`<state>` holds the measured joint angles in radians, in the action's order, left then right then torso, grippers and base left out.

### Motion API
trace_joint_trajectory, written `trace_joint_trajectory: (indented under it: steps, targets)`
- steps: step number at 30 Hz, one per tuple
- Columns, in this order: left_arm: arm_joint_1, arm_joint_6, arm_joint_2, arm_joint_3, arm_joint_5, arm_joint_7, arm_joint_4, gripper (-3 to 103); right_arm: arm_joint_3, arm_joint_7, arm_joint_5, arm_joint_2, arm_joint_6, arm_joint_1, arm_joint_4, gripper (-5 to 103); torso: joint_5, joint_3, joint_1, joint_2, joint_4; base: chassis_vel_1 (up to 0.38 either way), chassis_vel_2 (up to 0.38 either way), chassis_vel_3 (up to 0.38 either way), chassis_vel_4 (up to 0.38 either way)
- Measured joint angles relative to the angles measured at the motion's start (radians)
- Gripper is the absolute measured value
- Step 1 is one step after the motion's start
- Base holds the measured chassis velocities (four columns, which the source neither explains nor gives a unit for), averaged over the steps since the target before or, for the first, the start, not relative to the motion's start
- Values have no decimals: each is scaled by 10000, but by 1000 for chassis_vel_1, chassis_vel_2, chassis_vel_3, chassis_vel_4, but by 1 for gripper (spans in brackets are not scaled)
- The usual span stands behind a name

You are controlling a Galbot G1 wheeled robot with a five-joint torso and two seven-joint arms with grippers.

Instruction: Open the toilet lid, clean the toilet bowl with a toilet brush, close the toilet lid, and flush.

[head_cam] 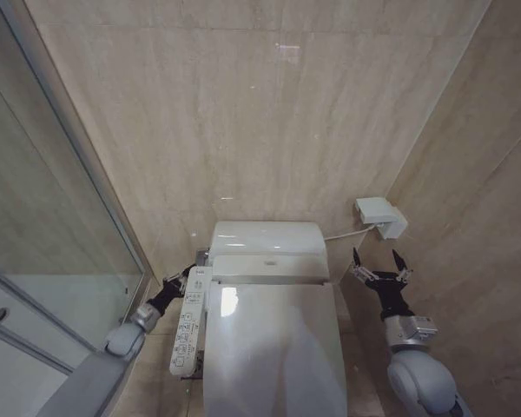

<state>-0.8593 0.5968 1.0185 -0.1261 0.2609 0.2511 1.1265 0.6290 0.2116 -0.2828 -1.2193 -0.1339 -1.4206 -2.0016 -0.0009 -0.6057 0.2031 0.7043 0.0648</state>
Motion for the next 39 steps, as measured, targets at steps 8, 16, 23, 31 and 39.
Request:
trace_joint_trajectory:
  steps: [8,16,23,31,39]
  targets:
    - [-1369,-355,-242,-1721,130,-661,1861,0,-1,-1,0,0,0,0,0,100,7,3,-1,1,-10,0,0,0,0]
    - [-2210,-1168,-28,-2682,231,-2087,3754,0,-1,-1,0,0,0,-1,0,100,7,3,-1,1,-5,0,0,0,0]
    - [-3556,-2627,74,-3655,710,-3234,6262,12,0,0,0,0,0,-1,0,100,9,3,-2,2,-7,0,0,0,0]
    - [-4858,-3125,254,-4916,1011,-3352,8016,40,0,0,0,0,0,-1,0,100,10,4,-2,2,-7,0,0,0,0]
    - [-6274,-3518,837,-5772,1206,-3782,9208,66,0,0,0,0,1,0,0,100,9,4,-2,2,-8,0,0,0,0]
